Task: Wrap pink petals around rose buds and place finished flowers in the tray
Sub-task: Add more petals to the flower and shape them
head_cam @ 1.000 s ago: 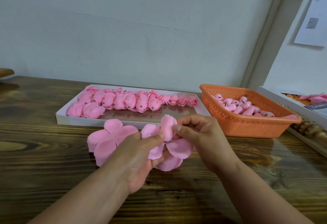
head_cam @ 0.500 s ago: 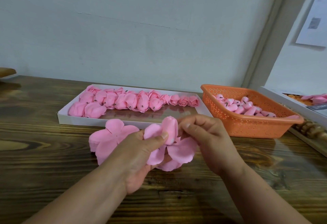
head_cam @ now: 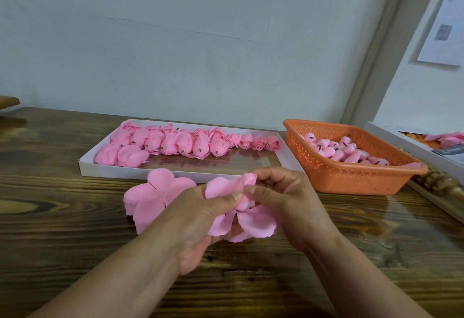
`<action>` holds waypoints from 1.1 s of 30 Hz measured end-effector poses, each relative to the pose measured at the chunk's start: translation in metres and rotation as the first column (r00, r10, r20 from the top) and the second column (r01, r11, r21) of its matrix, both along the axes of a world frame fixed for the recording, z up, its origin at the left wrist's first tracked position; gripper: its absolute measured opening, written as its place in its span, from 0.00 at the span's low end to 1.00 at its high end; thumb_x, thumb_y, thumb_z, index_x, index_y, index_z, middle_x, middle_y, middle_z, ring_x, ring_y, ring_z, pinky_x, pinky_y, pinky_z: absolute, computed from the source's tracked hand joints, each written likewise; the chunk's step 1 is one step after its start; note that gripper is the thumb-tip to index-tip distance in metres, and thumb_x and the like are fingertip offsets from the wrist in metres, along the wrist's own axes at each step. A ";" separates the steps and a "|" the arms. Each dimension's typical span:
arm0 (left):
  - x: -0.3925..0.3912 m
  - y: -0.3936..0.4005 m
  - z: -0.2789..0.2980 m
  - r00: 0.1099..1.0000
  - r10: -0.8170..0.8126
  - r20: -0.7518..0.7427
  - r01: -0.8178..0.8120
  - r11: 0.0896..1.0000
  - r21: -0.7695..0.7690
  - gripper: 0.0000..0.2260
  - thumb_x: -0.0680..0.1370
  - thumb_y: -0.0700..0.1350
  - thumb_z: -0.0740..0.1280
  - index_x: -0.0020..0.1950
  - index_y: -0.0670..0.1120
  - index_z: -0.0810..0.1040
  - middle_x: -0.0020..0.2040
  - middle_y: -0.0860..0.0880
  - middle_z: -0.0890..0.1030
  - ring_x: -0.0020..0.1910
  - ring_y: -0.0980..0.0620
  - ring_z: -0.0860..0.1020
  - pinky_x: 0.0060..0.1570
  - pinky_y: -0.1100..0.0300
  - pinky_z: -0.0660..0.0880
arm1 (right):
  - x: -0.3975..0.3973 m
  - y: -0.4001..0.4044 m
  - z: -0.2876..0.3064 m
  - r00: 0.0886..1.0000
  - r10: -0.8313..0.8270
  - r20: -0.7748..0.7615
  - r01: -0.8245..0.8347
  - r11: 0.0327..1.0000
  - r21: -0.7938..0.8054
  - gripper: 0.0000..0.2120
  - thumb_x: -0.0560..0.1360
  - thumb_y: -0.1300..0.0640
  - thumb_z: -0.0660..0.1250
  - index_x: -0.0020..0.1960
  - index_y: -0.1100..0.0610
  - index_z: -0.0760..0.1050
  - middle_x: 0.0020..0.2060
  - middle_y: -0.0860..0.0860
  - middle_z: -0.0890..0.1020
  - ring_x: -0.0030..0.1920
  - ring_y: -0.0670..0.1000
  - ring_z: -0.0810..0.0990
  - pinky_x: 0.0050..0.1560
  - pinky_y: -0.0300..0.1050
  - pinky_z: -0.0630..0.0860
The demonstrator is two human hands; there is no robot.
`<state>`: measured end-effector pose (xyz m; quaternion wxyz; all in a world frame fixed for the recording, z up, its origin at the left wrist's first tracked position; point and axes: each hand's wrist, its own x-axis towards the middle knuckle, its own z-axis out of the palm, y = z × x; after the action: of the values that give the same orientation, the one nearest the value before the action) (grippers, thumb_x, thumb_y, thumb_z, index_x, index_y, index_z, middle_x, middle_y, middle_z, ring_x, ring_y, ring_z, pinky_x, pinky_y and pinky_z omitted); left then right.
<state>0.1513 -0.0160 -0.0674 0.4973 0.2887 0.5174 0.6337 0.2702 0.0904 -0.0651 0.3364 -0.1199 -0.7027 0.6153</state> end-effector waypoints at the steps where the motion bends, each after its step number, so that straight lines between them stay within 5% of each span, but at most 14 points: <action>1: 0.001 0.000 -0.001 1.000 0.017 0.018 -0.017 1.000 -0.001 0.06 0.73 0.37 0.70 0.49 0.38 0.82 0.46 0.41 0.85 0.42 0.47 0.84 0.42 0.52 0.82 | -0.002 -0.002 -0.001 0.999 -0.047 0.007 0.047 0.999 -0.021 0.05 0.67 0.64 0.72 0.39 0.56 0.83 0.34 0.55 0.84 0.34 0.52 0.82 0.36 0.49 0.80; 5: 0.004 0.001 -0.003 0.991 0.105 0.084 -0.104 0.994 -0.018 0.09 0.78 0.35 0.64 0.56 0.36 0.78 0.45 0.40 0.85 0.37 0.48 0.84 0.32 0.60 0.79 | -0.005 0.001 -0.008 0.974 -0.223 0.039 0.224 0.974 -0.033 0.06 0.71 0.70 0.69 0.40 0.61 0.80 0.32 0.55 0.82 0.32 0.49 0.79 0.33 0.43 0.78; 10: 0.002 0.003 -0.002 0.989 0.135 0.053 -0.133 0.990 -0.048 0.09 0.82 0.39 0.59 0.56 0.39 0.78 0.43 0.42 0.86 0.38 0.48 0.85 0.33 0.56 0.81 | -0.001 0.001 -0.003 0.982 -0.174 0.069 0.165 0.978 0.128 0.06 0.71 0.69 0.70 0.40 0.60 0.80 0.31 0.53 0.81 0.32 0.48 0.78 0.34 0.40 0.77; 14: -0.001 -0.001 0.002 0.994 0.111 -0.018 -0.112 0.992 -0.058 0.08 0.80 0.37 0.60 0.52 0.38 0.79 0.44 0.38 0.85 0.44 0.40 0.84 0.45 0.45 0.81 | 0.005 0.004 0.006 0.983 -0.123 0.133 0.073 0.942 0.328 0.03 0.72 0.69 0.69 0.42 0.64 0.80 0.35 0.60 0.82 0.34 0.56 0.79 0.36 0.49 0.77; 21: 0.001 0.000 0.010 0.985 0.159 -0.067 -0.166 0.979 -0.118 0.14 0.75 0.33 0.63 0.30 0.39 0.78 0.34 0.38 0.82 0.32 0.41 0.82 0.35 0.49 0.81 | 0.007 -0.004 0.011 0.978 -0.149 0.144 0.038 0.812 0.583 0.05 0.71 0.67 0.71 0.41 0.58 0.81 0.36 0.45 0.80 0.39 0.45 0.77 0.43 0.42 0.74; 28: 0.000 -0.003 0.011 0.993 0.113 -0.024 -0.114 0.988 -0.099 0.20 0.74 0.32 0.62 0.22 0.42 0.79 0.28 0.40 0.80 0.24 0.46 0.80 0.25 0.58 0.78 | 0.008 -0.011 0.010 0.989 -0.096 0.114 -0.013 0.708 0.706 0.02 0.71 0.63 0.69 0.43 0.62 0.80 0.40 0.49 0.80 0.40 0.45 0.77 0.45 0.38 0.74; 33: 0.000 -0.004 0.012 0.993 0.108 -0.049 -0.112 0.990 -0.086 0.13 0.70 0.30 0.63 0.27 0.39 0.79 0.32 0.38 0.81 0.29 0.43 0.80 0.31 0.52 0.81 | 0.009 -0.010 0.005 0.987 -0.151 0.057 0.084 0.778 0.623 0.03 0.70 0.63 0.68 0.41 0.62 0.80 0.38 0.48 0.80 0.40 0.46 0.78 0.45 0.37 0.73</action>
<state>0.1512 -0.0196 -0.0556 0.4622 0.2515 0.5710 0.6301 0.2788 0.0799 -0.0597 0.3580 -0.0785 -0.8728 0.3222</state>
